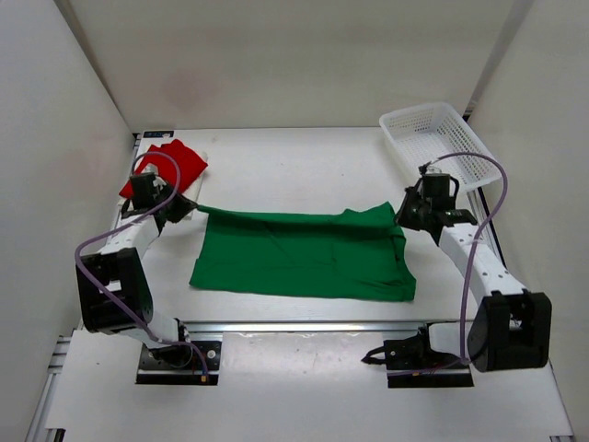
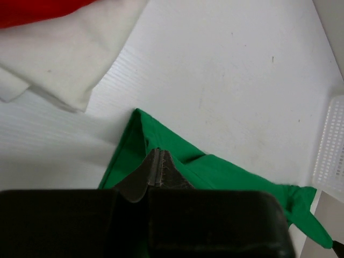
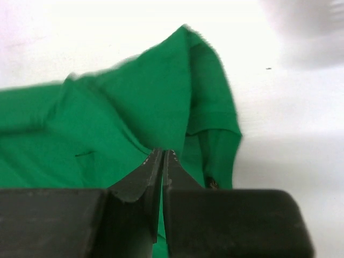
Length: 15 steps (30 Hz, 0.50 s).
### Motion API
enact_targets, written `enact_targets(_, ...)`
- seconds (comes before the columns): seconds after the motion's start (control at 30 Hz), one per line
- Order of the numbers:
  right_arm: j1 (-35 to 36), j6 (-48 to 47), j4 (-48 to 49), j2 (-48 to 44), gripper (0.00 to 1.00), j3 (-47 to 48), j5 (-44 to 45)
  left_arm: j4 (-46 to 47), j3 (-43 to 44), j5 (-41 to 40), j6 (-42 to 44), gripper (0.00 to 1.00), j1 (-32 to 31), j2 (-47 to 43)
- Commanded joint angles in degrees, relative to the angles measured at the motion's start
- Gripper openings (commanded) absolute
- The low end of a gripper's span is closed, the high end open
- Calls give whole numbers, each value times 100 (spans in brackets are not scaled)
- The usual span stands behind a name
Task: Fold and stack the t-shirts
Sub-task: Fold the other side of the tshirt into a rectangle
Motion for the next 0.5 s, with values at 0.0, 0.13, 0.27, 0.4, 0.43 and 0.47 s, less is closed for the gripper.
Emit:
enact_targets(0.0, -115, 112, 420, -483, 0, -289, 113, 112, -220, 272, 19, 0, 48, -420)
enact_targets(0.13, -212, 173, 402, -1219, 0, -852, 139, -2, -422, 359, 159, 0, -49, -553)
enact_targets(0.27, -28, 366, 297, -1958, 0, -1598, 253, -99, -747, 447, 169, 0, 196, -632)
enact_targets(0.4, 315, 822, 296, -2636, 0, -2196, 455, -72, -1073, 449, 159, 0, 119, -860)
enact_targets(0.43, 324, 893, 296, -2819, 0, -2276, 456, -125, -1195, 291, 186, 0, 109, -974)
enact_targets(0.47, 246, 981, 314, -2969, 0, -2486, 412, -125, -1318, 167, 186, 3, 22, -1114)
